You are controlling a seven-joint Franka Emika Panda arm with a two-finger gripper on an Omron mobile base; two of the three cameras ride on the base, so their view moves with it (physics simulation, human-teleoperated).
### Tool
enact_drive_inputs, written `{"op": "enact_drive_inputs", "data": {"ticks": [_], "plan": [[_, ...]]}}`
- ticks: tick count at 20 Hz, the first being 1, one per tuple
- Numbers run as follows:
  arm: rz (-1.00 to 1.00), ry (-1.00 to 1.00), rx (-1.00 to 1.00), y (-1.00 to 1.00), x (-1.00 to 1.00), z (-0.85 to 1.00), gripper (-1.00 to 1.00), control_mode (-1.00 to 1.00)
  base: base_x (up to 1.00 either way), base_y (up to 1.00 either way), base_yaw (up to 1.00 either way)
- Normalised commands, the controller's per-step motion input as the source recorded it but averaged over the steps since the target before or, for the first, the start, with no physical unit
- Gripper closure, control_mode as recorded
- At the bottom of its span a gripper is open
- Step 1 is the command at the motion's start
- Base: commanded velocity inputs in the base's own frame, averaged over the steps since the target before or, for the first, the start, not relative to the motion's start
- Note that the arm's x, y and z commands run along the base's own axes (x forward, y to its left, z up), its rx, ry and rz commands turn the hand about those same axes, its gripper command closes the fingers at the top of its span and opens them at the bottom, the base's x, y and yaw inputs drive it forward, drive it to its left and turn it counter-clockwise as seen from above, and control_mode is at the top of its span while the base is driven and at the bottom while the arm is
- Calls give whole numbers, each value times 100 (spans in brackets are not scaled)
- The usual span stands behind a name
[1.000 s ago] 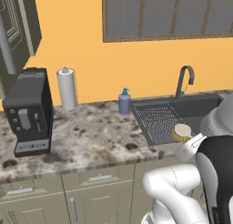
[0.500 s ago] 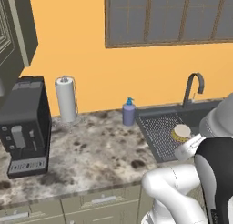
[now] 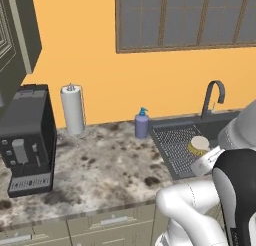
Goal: Locate and retrieve the dish brush and soap dispenser from the cabinet. Place them next to the sink.
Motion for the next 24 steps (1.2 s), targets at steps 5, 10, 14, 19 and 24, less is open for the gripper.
{"op": "enact_drive_inputs", "data": {"ticks": [5, 10, 14, 19, 24], "plan": [[0, 0, 0, 0, 0, 0, 100, 100, 0, 0, 0], [0, 1, 0, -1, 14, -12, 100, -100, 4, 0, 0], [1, 4, 4, -4, 64, -27, 100, -100, 0, 0, 0], [4, 1, 1, -1, 78, -37, 100, -100, 0, 0, 0], [1, 0, -2, 1, 67, -52, 100, -100, 0, 0, 0]]}}
